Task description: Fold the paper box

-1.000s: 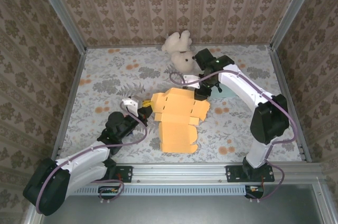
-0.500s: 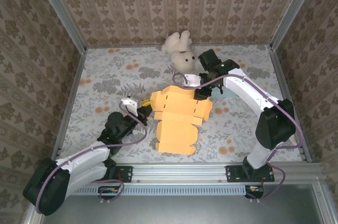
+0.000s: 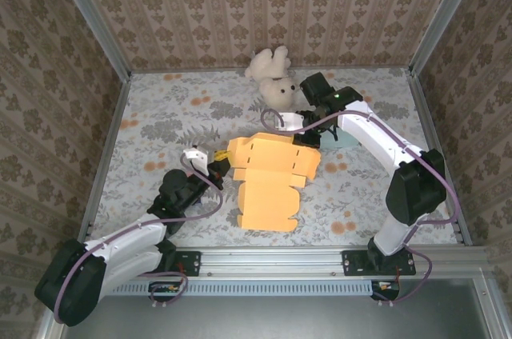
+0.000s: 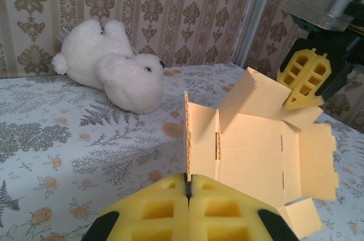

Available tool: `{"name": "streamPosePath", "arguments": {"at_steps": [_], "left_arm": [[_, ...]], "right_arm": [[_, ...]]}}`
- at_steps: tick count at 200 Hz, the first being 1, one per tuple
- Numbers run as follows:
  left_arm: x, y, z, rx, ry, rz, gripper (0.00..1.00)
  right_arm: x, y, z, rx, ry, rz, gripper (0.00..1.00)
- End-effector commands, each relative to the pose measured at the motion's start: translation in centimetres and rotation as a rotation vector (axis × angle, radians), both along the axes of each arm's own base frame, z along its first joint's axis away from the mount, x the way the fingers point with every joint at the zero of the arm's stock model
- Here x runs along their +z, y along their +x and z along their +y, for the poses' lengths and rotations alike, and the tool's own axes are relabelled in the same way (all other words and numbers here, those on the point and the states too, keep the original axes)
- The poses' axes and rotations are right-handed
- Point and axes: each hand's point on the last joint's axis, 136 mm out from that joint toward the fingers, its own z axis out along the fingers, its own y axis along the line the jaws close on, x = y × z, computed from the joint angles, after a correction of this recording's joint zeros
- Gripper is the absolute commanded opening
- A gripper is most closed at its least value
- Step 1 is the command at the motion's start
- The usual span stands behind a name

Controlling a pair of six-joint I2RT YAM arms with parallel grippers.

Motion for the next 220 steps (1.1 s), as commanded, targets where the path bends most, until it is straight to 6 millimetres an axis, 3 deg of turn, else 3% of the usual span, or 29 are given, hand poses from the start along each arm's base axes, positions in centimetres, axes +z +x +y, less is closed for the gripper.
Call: {"name": "streamPosePath", "arguments": {"at_steps": [1,48,79,99,112,139,171,195,220], "left_arm": [[1.9,0.1,0.4,0.03,-0.032,-0.061,0.0],[0.2,3.7,3.9,0.306,-0.012,0.068,0.0],[-1.3,6.0,5.4,0.394,-0.032,0.2,0.01],[-1.8,7.1,5.2,0.366,-0.059,0.258,0.05],[-1.9,7.4,4.4,0.315,-0.071,0.279,0.12],[-1.8,6.9,3.4,0.248,-0.085,0.292,0.27],[-0.9,5.6,6.2,0.383,-0.1,0.364,0.47],[-0.1,3.3,8.3,0.471,-0.129,0.447,0.52],[2.0,0.4,6.3,0.348,-0.195,0.428,0.51]], "right_arm": [[0.1,-1.2,-0.2,0.036,-0.005,0.051,0.0],[-0.2,-2.2,-0.2,0.061,0.0,0.039,0.0],[-0.5,-3.5,0.9,0.121,-0.018,0.001,0.0],[-0.1,-4.2,2.3,0.165,0.004,-0.043,0.0],[0.2,-4.5,2.9,0.18,0.012,-0.074,0.0],[0.6,-4.0,3.1,0.152,-0.012,-0.129,0.0],[0.0,-2.5,1.7,0.086,-0.092,-0.178,0.0],[0.3,-2.0,1.5,0.05,-0.106,-0.179,0.0],[1.0,-1.4,1.5,0.011,-0.103,-0.186,0.0]]}}
